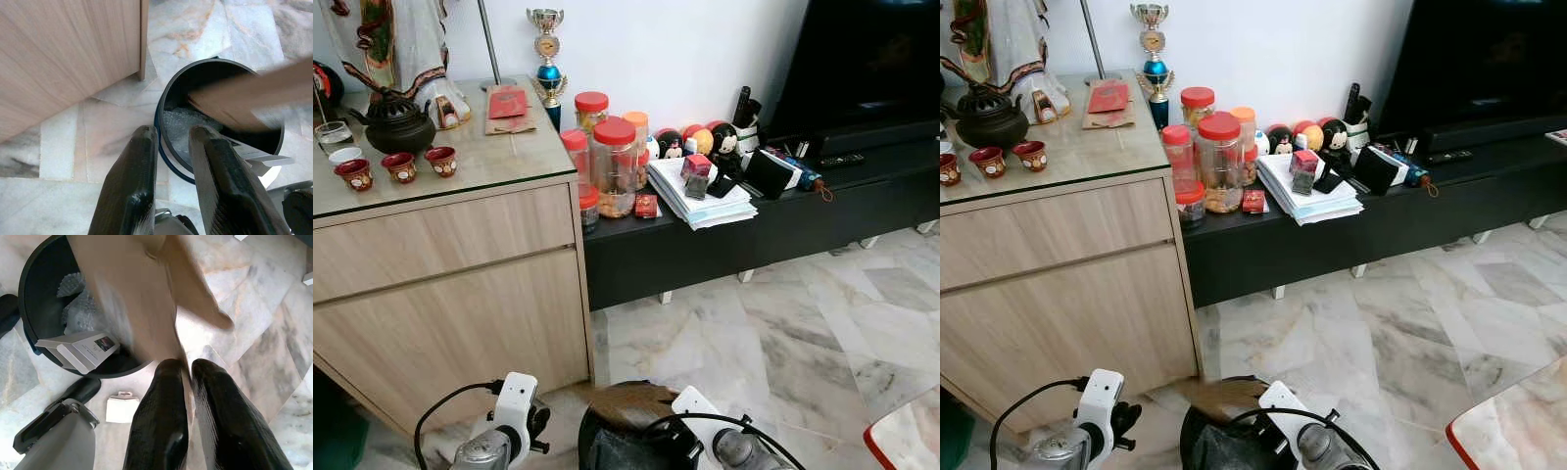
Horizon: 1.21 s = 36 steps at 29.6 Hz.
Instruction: Picking trash to rubbish bin
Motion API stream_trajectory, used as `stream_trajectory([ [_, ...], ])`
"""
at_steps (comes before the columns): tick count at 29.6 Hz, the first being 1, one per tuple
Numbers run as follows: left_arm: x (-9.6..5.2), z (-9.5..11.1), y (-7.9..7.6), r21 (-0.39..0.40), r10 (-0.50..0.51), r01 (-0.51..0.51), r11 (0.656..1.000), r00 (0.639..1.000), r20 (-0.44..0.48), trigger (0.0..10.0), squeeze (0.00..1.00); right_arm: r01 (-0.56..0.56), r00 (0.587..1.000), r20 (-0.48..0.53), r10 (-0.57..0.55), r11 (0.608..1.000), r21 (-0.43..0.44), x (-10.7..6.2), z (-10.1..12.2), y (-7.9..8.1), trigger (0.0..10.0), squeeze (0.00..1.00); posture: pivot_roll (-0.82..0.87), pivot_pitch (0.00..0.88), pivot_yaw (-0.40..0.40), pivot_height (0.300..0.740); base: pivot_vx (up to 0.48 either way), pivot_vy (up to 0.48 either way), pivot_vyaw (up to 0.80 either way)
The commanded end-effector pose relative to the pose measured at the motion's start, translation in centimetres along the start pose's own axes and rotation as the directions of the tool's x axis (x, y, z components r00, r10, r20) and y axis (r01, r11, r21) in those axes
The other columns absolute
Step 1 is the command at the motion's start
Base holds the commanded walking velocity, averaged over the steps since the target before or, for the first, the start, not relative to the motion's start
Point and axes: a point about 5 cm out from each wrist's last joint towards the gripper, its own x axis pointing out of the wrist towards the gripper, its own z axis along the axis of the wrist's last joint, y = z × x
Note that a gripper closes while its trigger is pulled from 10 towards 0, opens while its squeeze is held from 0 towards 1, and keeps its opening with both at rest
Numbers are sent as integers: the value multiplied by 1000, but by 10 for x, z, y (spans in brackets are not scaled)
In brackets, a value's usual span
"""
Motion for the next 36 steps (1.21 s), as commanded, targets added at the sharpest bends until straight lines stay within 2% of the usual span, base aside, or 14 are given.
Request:
stream_trajectory([
  [1, -1, -2, 1, -9, 4, -4, 1000, 1000, -10, 10000, 0, 27, 1000, 10, -27, 1000, 8, 0, 5, -7, 10000, 0, 77, 4, -25, 740, 0, 0, 0],
  [20, -1, -2, 2, -15, 12, -12, 1000, 1000, -9, 10000, 0, 14, 999, 34, -16, 999, 46, 0, 5, -2, 10000, 0, 77, 6, -24, 740, 0, 0, 0],
  [21, -4, -3, 12, -4, 105, -105, 994, 994, 3, 10000, 0, -6, 998, 58, -8, 970, 244, 0, 6, 1, 10000, 0, 74, 5, -23, 740, 0, 0, 0],
  [22, -6, -4, 17, -8, 152, -152, 988, 988, 9, 10000, 0, -17, 998, 64, -5, 941, 339, 0, 6, 2, 10000, 0, 71, 2, -23, 740, 0, 0, 0],
  [24, -10, -8, 26, -33, 220, -220, 975, 975, 6, 10000, 0, -38, 998, 68, 8, 895, 445, 0, 4, 4, 10000, 0, 71, 2, -23, 740, 0, 0, 0],
  [25, -12, -10, 29, -47, 245, -245, 968, 969, 1, 10000, 0, -47, 998, 69, 16, 880, 473, 0, 3, 5, 10000, 0, 71, 2, -23, 740, 0, 0, 0],
  [27, -18, -19, 36, -71, 300, -300, 951, 954, -22, 10000, 0, -66, 997, 58, 43, 880, 471, -1, -5, 12, 10000, 0, 68, 3, -24, 740, 0, 0, 0],
  [30, -20, -23, 38, -76, 311, -313, 947, 950, -33, 10000, 0, -71, 997, 49, 54, 870, 489, -1, -10, 15, 10000, 0, 67, 1, -26, 740, 0, 0, 0],
  [33, -23, -28, 40, -85, 329, -331, 940, 943, -42, 10000, 0, -67, 998, 27, 63, 824, 563, -2, -19, 20, 10000, 0, 68, 1, -26, 740, 0, 0, 0],
  [34, -23, -28, 40, -85, 329, -331, 940, 943, -42, 10000, 0, -67, 998, 27, 63, 824, 563, -2, -19, 20, 10000, 0, 68, 1, -26, 740, 0, 0, 0],
  [36, -24, -31, 40, -85, 349, -352, 932, 936, -45, 10000, 0, -36, 999, 2, 47, 734, 679, -3, -28, 21, 10000, 0, 66, 0, -26, 740, 0, 0, 0],
])
